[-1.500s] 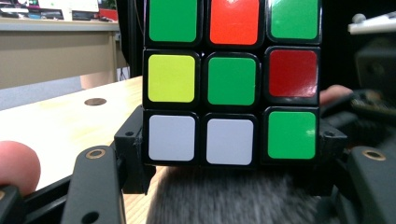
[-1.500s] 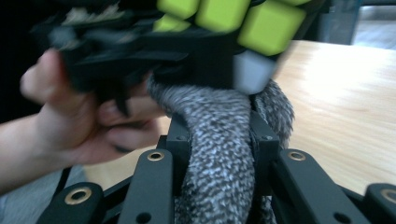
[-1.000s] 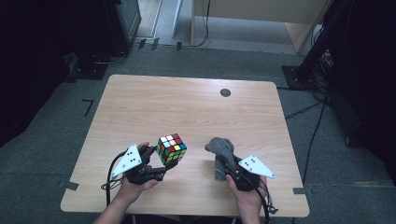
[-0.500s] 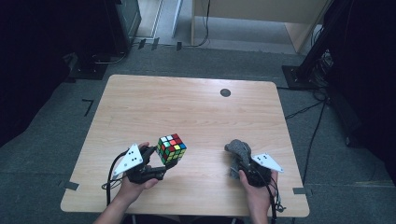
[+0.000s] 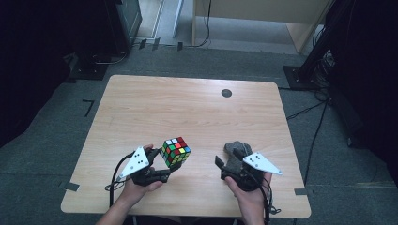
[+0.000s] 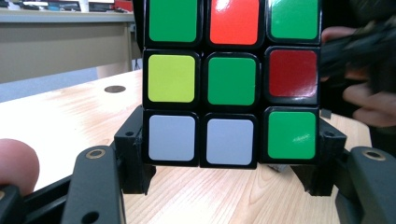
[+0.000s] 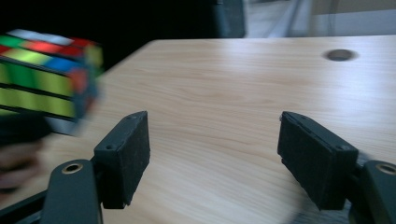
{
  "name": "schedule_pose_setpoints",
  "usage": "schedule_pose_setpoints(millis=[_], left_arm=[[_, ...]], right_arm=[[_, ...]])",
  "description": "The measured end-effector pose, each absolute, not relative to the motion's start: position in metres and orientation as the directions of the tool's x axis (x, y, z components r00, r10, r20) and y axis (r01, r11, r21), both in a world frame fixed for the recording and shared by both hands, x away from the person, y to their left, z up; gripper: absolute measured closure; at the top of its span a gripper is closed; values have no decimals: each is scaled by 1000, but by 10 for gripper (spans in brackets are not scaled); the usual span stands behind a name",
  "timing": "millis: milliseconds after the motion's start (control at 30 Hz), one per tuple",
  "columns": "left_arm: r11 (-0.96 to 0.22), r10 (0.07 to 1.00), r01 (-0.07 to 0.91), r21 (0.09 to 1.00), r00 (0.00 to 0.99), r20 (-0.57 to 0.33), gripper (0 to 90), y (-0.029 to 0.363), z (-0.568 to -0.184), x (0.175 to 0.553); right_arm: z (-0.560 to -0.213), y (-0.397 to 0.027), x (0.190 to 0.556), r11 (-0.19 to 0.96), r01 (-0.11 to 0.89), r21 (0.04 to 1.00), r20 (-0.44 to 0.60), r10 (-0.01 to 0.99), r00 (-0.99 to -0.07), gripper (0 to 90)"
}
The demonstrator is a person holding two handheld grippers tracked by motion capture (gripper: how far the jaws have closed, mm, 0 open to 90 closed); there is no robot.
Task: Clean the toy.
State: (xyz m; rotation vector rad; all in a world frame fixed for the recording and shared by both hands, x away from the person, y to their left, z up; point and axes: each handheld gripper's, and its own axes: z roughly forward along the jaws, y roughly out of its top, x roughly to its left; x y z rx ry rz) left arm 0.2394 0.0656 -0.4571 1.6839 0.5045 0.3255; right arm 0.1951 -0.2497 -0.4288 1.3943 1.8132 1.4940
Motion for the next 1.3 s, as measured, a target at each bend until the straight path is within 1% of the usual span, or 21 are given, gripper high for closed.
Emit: schedule_pose_setpoints(millis=[67,167,233,400,533,600,633,700,800,867,1000,1133,1300], left_arm=[[-135,500,136,981,865,-51,341,62,-458,238],[-155,496,123,980,868,-31,341,58,-460,236],[-170,491,114,979,871,-16,341,54,-462,234],[-219,473,74,973,880,39,341,41,-466,226],[-246,456,36,969,886,83,341,31,-468,218],[-258,446,12,966,888,108,341,28,-468,214],[-260,442,4,966,889,115,341,26,-468,213],[-270,444,-7,963,887,130,340,25,-468,211],[-269,446,-4,963,886,128,339,24,-467,211],[-286,452,5,958,883,130,335,23,-467,211],[-332,468,-26,943,864,188,303,17,-466,207],[-336,482,-43,941,850,211,277,15,-462,204],[-326,468,-53,944,858,210,322,19,-459,204]], right_arm=[[-421,-238,190,-92,434,896,308,833,-459,247],[-413,-223,184,-134,435,890,377,753,-539,193],[-410,-214,183,-147,455,878,414,710,-569,168],[-415,-194,184,-124,506,854,436,701,-564,135],[-420,-185,185,-116,529,840,433,731,-528,128],[-423,-184,186,-127,541,831,441,743,-503,139],[-424,-184,186,-136,545,827,451,740,-500,167],[-426,-184,184,-146,534,833,452,736,-505,321],[-426,-183,181,-153,511,846,438,745,-503,332],[-426,-182,179,-137,493,859,410,762,-502,334],[-428,-173,175,-76,479,874,336,808,-484,336],[-432,-167,175,-46,495,868,318,817,-481,336],[-433,-165,175,-33,504,863,314,817,-485,335]])
